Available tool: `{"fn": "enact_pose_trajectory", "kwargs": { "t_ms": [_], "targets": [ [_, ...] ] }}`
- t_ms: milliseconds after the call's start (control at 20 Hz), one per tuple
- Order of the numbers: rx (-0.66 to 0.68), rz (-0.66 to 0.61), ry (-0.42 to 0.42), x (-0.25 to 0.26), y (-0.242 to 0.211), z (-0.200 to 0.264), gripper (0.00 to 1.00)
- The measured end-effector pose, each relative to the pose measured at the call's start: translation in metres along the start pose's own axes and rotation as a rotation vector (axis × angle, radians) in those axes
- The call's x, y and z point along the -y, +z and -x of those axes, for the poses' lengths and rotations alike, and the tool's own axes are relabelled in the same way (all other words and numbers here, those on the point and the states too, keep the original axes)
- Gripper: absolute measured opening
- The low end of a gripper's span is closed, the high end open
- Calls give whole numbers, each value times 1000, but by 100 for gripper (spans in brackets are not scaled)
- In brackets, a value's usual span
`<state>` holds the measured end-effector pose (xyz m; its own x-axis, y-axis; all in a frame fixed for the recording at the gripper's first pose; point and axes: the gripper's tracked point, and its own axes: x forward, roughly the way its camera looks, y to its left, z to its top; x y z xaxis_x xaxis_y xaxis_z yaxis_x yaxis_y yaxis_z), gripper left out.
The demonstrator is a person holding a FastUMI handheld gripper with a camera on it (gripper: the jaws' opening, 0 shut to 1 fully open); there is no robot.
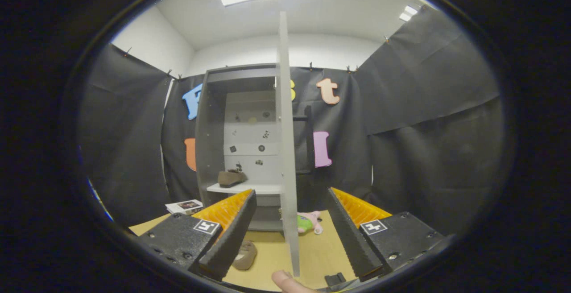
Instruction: Open the shoe cabinet door, grab the shoes and put them into the shoe cabinet, then close the shoe cabinet door.
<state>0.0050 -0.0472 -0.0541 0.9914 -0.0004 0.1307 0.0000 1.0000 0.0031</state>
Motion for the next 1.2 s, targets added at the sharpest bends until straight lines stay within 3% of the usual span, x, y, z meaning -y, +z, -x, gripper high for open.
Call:
{"fn": "enact_pose_trajectory", "kwargs": {
  "t_ms": [200, 500, 850, 1200],
  "targets": [
    [-4, 7, 33, -38, -29, 5, 99],
    [-78, 53, 96, -95, -98, -26, 99],
    [-339, 118, 201, -168, -233, -69, 100],
    [-615, 95, 198, -196, -363, -95, 100]
  ]
}}
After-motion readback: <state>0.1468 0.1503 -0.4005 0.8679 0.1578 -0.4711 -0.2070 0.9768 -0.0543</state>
